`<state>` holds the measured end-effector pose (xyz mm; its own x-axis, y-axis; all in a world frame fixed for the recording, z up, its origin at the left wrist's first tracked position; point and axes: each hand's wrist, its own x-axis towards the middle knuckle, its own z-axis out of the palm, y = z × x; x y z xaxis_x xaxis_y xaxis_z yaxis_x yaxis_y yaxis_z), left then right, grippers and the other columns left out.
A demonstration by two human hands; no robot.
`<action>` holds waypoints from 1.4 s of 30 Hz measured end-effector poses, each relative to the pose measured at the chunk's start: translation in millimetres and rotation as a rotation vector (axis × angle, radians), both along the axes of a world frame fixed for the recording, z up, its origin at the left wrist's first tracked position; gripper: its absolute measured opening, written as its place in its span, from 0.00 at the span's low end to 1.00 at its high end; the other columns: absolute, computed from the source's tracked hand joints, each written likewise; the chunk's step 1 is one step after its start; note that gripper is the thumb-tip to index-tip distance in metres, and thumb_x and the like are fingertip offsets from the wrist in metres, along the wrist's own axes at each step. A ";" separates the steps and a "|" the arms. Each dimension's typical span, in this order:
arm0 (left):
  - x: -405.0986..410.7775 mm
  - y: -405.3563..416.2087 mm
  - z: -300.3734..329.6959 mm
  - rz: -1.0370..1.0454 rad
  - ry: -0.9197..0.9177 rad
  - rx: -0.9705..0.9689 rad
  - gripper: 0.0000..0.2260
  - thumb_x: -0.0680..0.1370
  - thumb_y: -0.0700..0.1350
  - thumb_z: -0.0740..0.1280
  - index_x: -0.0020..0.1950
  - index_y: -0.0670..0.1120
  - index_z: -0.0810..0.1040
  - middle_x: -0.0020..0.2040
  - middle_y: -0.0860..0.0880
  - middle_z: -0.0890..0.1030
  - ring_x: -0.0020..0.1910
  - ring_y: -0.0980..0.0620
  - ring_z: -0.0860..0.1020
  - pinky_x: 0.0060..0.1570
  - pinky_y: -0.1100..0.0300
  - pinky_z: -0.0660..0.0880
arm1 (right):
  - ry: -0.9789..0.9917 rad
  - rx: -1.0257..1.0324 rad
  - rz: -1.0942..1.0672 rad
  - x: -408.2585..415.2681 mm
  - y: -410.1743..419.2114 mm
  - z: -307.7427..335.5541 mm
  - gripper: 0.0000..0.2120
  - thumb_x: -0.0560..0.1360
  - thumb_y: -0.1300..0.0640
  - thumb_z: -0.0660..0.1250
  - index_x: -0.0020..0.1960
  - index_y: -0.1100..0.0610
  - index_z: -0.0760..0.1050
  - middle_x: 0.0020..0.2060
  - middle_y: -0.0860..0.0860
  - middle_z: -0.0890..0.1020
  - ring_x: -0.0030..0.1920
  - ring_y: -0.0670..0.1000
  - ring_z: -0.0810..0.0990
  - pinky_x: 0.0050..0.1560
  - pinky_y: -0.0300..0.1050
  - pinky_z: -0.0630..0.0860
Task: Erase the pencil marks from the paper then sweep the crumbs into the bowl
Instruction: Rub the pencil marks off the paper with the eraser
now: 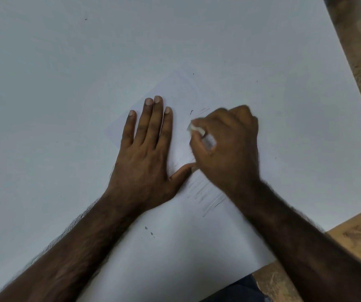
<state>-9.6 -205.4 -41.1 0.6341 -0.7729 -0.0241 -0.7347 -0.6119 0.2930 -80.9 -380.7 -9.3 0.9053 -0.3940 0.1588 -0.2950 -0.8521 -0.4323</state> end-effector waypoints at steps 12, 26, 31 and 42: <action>-0.1 -0.6 -0.8 0.007 -0.017 0.006 0.48 0.83 0.72 0.53 0.87 0.35 0.50 0.88 0.36 0.48 0.88 0.38 0.46 0.84 0.34 0.51 | -0.015 -0.026 -0.001 -9.0 8.0 -1.8 0.06 0.77 0.55 0.74 0.52 0.54 0.86 0.46 0.50 0.86 0.50 0.59 0.79 0.49 0.56 0.73; 0.0 -1.0 -0.3 0.005 -0.021 0.023 0.48 0.83 0.73 0.51 0.87 0.35 0.50 0.88 0.36 0.47 0.88 0.39 0.45 0.84 0.34 0.50 | 0.009 -0.036 -0.063 -3.5 4.2 -2.8 0.07 0.77 0.53 0.72 0.53 0.52 0.86 0.47 0.49 0.86 0.51 0.59 0.79 0.51 0.54 0.71; 0.0 -2.3 0.5 0.011 -0.002 0.041 0.51 0.82 0.76 0.52 0.88 0.37 0.48 0.89 0.38 0.46 0.89 0.40 0.43 0.85 0.36 0.49 | 0.028 -0.034 -0.224 26.3 -29.2 -4.8 0.08 0.80 0.50 0.69 0.53 0.51 0.85 0.47 0.48 0.86 0.53 0.57 0.78 0.53 0.48 0.66; 0.4 -2.0 0.0 0.006 -0.010 0.049 0.50 0.82 0.76 0.51 0.88 0.37 0.48 0.89 0.37 0.46 0.89 0.40 0.43 0.85 0.35 0.49 | 0.012 -0.081 -0.167 14.1 -23.4 -4.1 0.06 0.78 0.52 0.72 0.52 0.51 0.85 0.46 0.48 0.86 0.53 0.58 0.78 0.52 0.53 0.68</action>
